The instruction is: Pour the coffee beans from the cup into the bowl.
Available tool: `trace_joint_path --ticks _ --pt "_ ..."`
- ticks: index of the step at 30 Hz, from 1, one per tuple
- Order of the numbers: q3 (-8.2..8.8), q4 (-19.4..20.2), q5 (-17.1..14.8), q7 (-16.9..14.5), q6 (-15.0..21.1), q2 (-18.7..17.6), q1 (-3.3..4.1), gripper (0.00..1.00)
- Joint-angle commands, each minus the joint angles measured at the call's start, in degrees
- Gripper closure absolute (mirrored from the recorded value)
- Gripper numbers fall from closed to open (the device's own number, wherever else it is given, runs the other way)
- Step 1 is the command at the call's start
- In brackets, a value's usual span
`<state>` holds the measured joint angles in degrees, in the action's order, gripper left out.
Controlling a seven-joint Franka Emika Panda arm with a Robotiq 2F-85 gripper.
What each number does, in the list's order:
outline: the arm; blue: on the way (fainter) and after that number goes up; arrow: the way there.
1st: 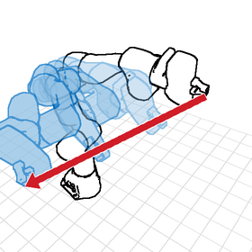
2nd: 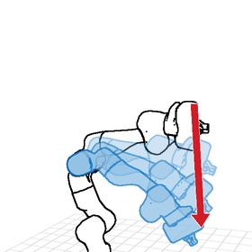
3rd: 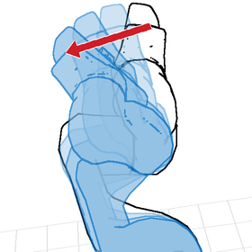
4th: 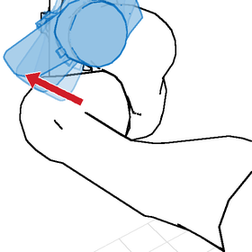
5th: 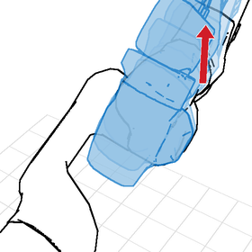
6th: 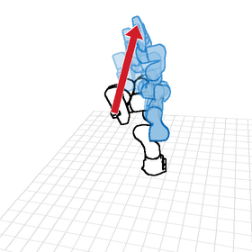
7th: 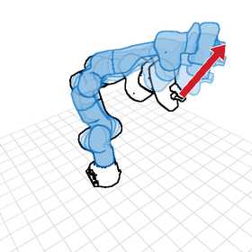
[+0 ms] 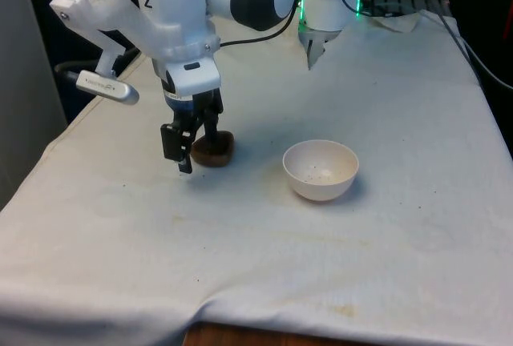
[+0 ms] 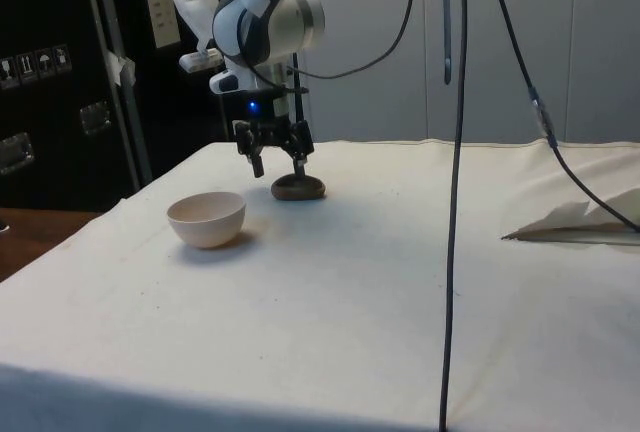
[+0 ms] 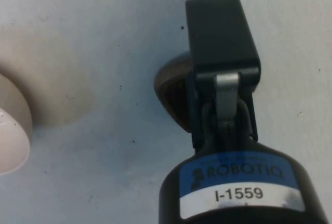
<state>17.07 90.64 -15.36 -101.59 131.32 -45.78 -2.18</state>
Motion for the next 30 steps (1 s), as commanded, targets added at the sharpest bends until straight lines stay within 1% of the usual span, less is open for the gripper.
trace_joint_path --ticks 1,3,6,7,8,9,10,15,16,17,20,21,24,26,28,30 --pt "0.17 -0.1 0.2 0.2 0.1 -0.1 0.23 0.0" --pt "0.17 -0.1 0.3 0.3 0.1 -0.1 0.29 0.02" --pt "0.23 -0.1 0.3 0.3 0.1 -0.1 0.29 0.16" --pt "0.0 0.0 0.0 0.0 0.0 0.0 0.06 0.22" --pt "0.23 -0.1 0.3 0.3 0.1 -0.1 0.29 0.22" --pt "0.23 -0.1 0.3 0.3 0.1 -0.1 0.29 0.34" --pt "0.23 -0.1 0.3 0.3 0.1 -0.1 0.29 0.42" --pt "0.23 -0.1 0.3 0.3 0.2 -0.1 0.34 0.7" --pt "0.0 0.0 0.0 0.0 0.0 0.0 0.06 0.75" --pt "0.23 -0.1 0.3 0.3 0.2 -0.1 0.34 0.8" --pt "0.23 -0.1 0.3 0.3 0.2 -0.1 0.34 0.96" --pt "0.23 -0.1 0.3 0.3 0.1 -0.1 0.34 1.0" --pt "0.17 -0.1 0.2 0.3 0.1 -0.1 0.34 1.0" --pt "-0.06 0.0 0.0 0.0 -0.1 0.0 0.17 1.0" --pt "0.11 -0.1 0.1 0.2 0.0 -0.1 0.29 1.0" --pt "0.06 -0.1 0.1 0.1 -0.1 0.0 0.23 1.0"
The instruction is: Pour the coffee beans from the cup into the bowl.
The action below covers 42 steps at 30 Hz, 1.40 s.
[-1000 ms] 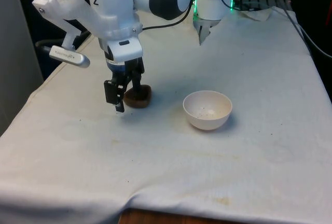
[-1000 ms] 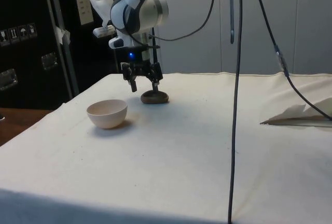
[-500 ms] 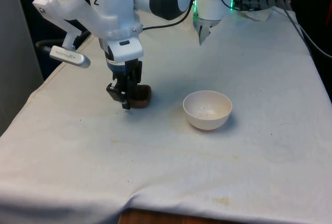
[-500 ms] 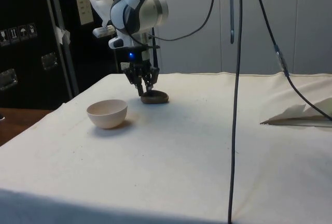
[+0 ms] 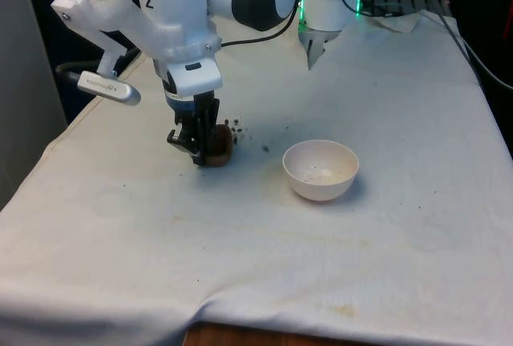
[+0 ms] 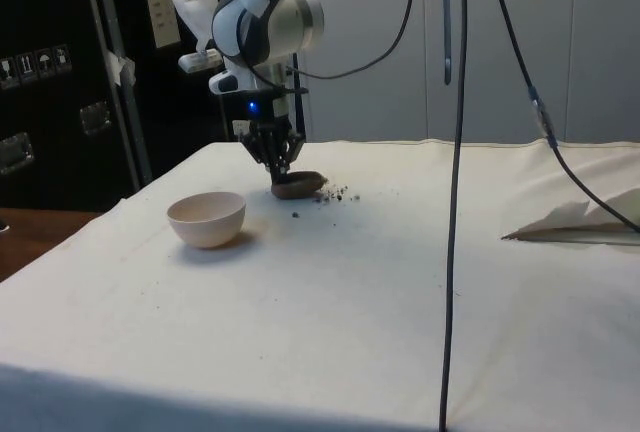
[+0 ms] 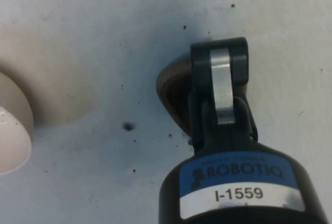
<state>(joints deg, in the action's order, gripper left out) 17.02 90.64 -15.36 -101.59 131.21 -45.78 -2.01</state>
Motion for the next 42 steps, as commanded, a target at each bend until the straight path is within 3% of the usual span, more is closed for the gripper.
trace_joint_path --ticks 1,32,40,41,42 --pt "0.11 -0.1 0.1 0.1 0.1 0.0 0.06 1.0" --pt "-0.06 -0.1 -0.2 0.1 -0.7 0.1 0.0 1.0" --pt "0.0 0.3 -0.1 3.2 -0.5 1.0 1.15 1.0" --pt "-0.29 -0.2 -0.2 2.8 -0.7 0.5 0.74 1.0" --pt "0.0 0.3 -0.1 3.5 -0.6 1.2 1.2 1.0"
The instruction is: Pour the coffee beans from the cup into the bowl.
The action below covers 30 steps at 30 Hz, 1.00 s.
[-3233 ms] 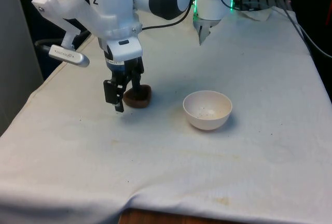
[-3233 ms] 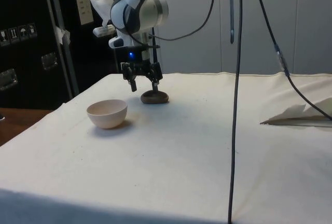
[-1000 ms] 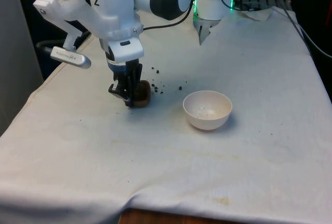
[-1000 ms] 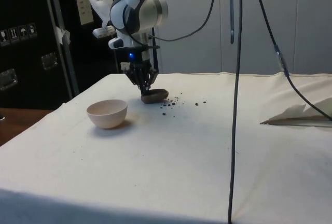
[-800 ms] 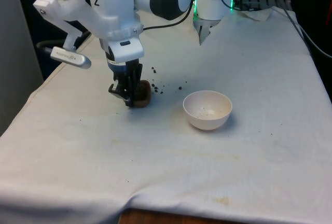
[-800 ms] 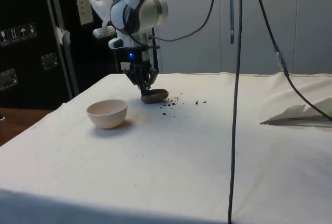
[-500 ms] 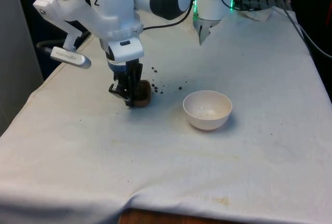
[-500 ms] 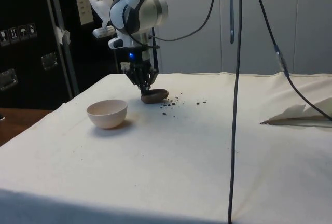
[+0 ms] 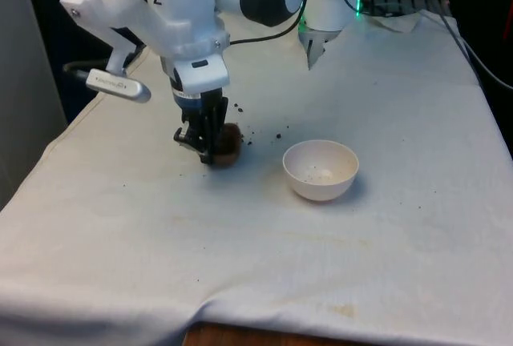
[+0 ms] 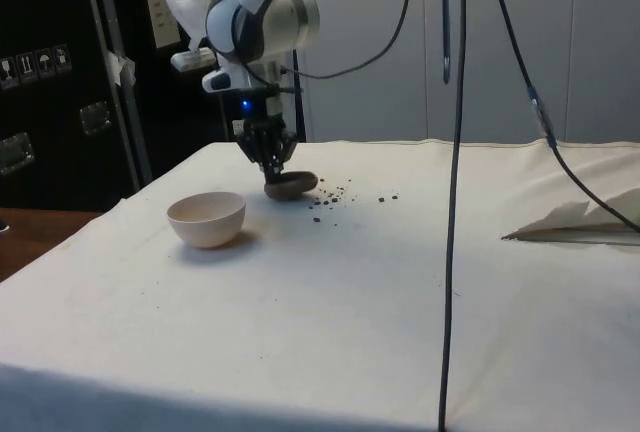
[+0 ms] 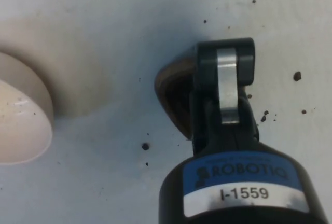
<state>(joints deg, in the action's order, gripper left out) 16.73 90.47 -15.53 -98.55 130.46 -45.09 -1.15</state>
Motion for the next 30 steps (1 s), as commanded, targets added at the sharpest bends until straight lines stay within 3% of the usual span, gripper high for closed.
trace_joint_path --ticks 1,9,10,11,16,17,18,25,26,27,30 --pt "0.29 0.6 0.2 0.7 0.1 0.7 0.46 1.0" --pt "0.34 0.9 0.3 3.3 -0.9 2.9 1.32 1.0" --pt "0.0 0.4 0.1 2.8 -1.3 2.5 0.86 1.0" --pt "0.34 0.9 0.4 3.6 -0.9 3.0 1.43 1.0" --pt "0.46 1.0 0.6 5.3 -1.3 4.2 2.01 1.0" --pt "0.0 0.5 0.2 4.6 -1.5 3.6 1.43 1.0" --pt "0.46 1.0 0.6 5.6 -1.3 4.4 2.12 1.0" --pt "0.52 1.1 0.8 7.7 -1.3 6.0 2.81 1.0" --pt "0.0 0.6 0.3 7.2 -1.8 5.7 2.23 1.0" --pt "0.52 1.1 0.9 8.2 -1.2 6.3 2.92 1.0" --pt "0.46 1.1 1.0 8.9 -1.1 6.6 3.09 1.0"
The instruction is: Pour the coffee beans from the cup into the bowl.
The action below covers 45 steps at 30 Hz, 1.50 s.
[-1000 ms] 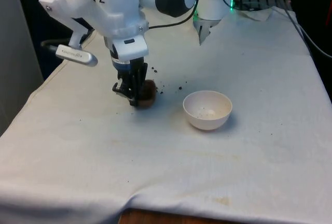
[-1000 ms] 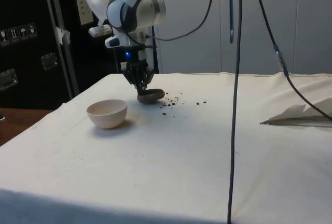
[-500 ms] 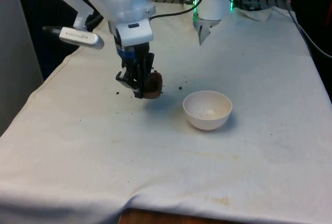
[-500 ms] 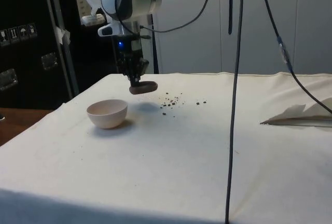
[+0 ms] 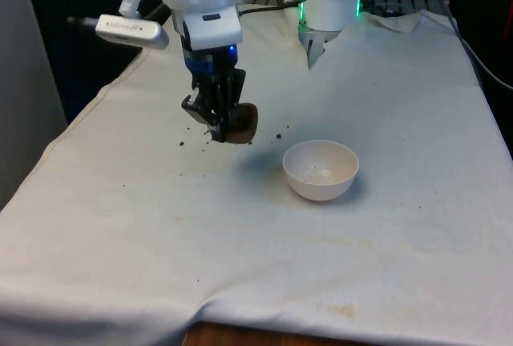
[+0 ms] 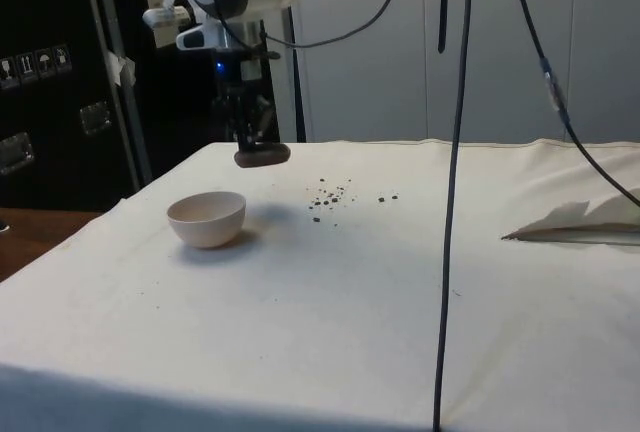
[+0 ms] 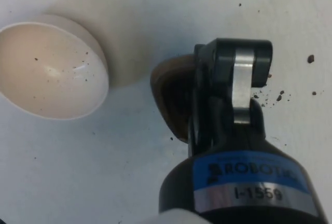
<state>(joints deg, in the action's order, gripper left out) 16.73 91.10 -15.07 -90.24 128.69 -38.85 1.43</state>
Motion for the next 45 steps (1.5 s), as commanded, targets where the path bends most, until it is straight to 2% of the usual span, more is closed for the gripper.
trace_joint_path --ticks 1,3,4,5,12,13,14,20,21,22,23,28,29,30,35,37,38,39,45 --pt "0.46 0.5 0.6 1.0 0.7 0.5 0.63 1.0" --pt "0.46 0.5 0.6 1.5 0.8 0.6 0.74 1.0" --pt "0.0 0.0 0.2 0.9 0.0 0.3 0.17 1.0" --pt "0.46 0.5 0.7 2.2 0.9 0.7 0.86 1.0" --pt "0.34 0.3 0.9 4.6 1.2 1.1 1.38 1.0" --pt "0.0 0.0 0.5 4.1 0.5 0.9 0.97 1.0" --pt "0.34 0.3 0.9 4.9 1.3 1.1 1.49 1.0" --pt "0.29 -0.4 1.1 7.6 1.3 1.1 1.89 1.0" --pt "-0.06 -0.5 0.7 6.6 0.7 1.1 1.43 1.0" --pt "0.29 -0.5 1.1 7.9 1.3 1.1 1.95 1.0" --pt "0.23 -0.6 1.1 8.3 1.3 1.1 2.01 1.0" --pt "0.06 -1.0 1.1 10.5 1.4 1.1 2.18 1.0" --pt "-0.29 -1.1 0.8 9.7 0.9 1.1 1.78 1.0" --pt "0.06 -1.1 1.1 10.8 1.5 1.1 2.18 1.0" --pt "0.0 -1.3 1.0 12.8 1.8 1.1 2.29 1.0" --pt "-0.06 -1.3 1.0 13.5 1.9 1.1 2.23 1.0" --pt "-0.4 -1.5 0.8 12.9 1.0 1.1 1.89 1.0" --pt "-0.06 -1.4 1.0 13.9 1.9 1.0 2.23 1.0" --pt "-0.06 -1.5 1.2 16.3 2.5 0.9 2.35 1.0"
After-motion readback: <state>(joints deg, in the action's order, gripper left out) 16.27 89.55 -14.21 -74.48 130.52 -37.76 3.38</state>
